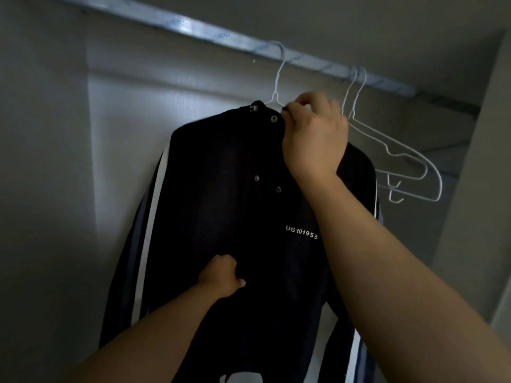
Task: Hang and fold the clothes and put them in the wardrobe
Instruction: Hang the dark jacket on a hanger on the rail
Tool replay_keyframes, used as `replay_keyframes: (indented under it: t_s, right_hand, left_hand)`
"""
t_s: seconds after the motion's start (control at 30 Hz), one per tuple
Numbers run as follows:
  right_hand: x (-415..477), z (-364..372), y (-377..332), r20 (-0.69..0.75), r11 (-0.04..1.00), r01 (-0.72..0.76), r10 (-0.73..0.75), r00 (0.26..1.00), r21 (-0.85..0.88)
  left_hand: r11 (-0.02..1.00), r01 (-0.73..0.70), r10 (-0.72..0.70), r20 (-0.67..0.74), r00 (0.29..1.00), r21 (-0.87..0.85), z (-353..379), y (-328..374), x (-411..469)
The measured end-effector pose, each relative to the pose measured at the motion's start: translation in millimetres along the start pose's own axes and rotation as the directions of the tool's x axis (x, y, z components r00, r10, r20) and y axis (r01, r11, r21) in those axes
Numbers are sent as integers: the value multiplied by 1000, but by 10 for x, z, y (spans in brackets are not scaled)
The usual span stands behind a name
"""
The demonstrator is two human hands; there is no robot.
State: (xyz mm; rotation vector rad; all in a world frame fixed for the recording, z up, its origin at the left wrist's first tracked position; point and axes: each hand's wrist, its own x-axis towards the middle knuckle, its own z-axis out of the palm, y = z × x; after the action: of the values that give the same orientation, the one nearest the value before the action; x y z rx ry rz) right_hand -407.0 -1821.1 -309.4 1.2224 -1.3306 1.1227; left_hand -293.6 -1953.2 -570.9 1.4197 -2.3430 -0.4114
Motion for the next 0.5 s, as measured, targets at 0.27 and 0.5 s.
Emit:
replay_keyframes:
  t_s: [0.27,0.5]
  right_hand:
    - [-95,33,225,187,963,-27,-24,982,268]
    - [-211,85,318,342,894,-302,184,921,332]
  left_hand:
    - [967,-237,226,-114,967,-92,-1106,484,63]
    - [788,-577,235,-762,604,-214,-2171,1013,122]
